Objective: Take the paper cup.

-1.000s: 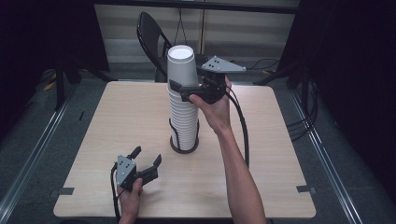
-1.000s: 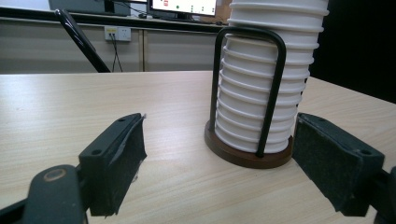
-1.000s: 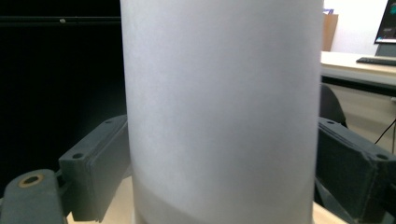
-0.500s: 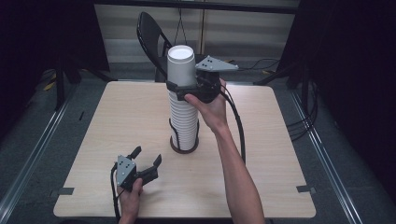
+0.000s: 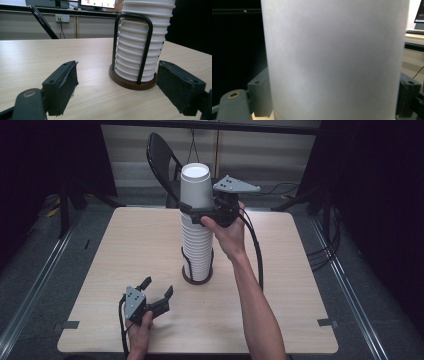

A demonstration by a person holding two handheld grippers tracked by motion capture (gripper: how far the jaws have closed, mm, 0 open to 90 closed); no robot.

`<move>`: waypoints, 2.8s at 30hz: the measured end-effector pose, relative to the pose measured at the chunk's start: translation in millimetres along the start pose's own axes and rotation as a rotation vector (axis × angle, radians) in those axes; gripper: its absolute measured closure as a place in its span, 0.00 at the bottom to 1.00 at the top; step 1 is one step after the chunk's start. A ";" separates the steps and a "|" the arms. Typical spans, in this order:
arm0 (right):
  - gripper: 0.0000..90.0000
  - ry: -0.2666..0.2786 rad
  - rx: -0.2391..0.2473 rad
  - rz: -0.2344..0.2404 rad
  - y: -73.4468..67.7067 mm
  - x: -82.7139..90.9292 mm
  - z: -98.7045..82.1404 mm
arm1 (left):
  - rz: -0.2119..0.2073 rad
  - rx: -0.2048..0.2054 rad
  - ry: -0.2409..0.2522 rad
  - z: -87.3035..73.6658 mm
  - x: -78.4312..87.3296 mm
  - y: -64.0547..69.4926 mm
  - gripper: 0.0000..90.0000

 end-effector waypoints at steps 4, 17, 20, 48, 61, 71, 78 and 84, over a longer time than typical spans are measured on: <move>0.15 0.036 -0.004 0.005 -0.7 1.9 9.5 | -0.002 -0.002 -0.001 0.0 -0.1 0.0 0.19; 0.16 0.073 -0.029 0.024 -2.6 5.5 28.0 | -0.001 -0.003 0.000 0.0 0.2 -0.3 0.19; 0.16 0.078 -0.037 0.032 -3.5 6.2 31.3 | -0.001 -0.003 0.000 0.0 0.2 -0.3 0.19; 0.17 0.160 -0.082 0.026 2.7 22.7 55.6 | -0.003 -0.001 0.003 0.0 0.2 0.2 0.19; 0.17 0.186 -0.125 0.000 15.0 35.0 60.8 | -0.001 -0.002 0.000 0.0 0.2 -0.1 0.19; 0.17 0.208 -0.177 -0.046 35.6 53.6 55.9 | 0.000 -0.009 -0.003 -0.1 0.1 0.2 0.19; 0.17 0.212 -0.206 -0.078 45.9 67.7 48.5 | -0.004 -0.009 -0.002 -0.1 -0.1 0.6 0.18; 0.17 0.196 -0.269 -0.115 58.4 84.3 21.7 | 0.002 -0.003 -0.006 0.0 -0.2 -0.5 0.18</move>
Point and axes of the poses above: each handheld gripper's, and its own axes: x roughly backward along the jaws, z roughly out of its top, y roughly to its right, the point moved 4 cm from there along -x, roughly forward along the jaws, and after that the axes turned 5 degrees about -x, right-handed, at the moved point
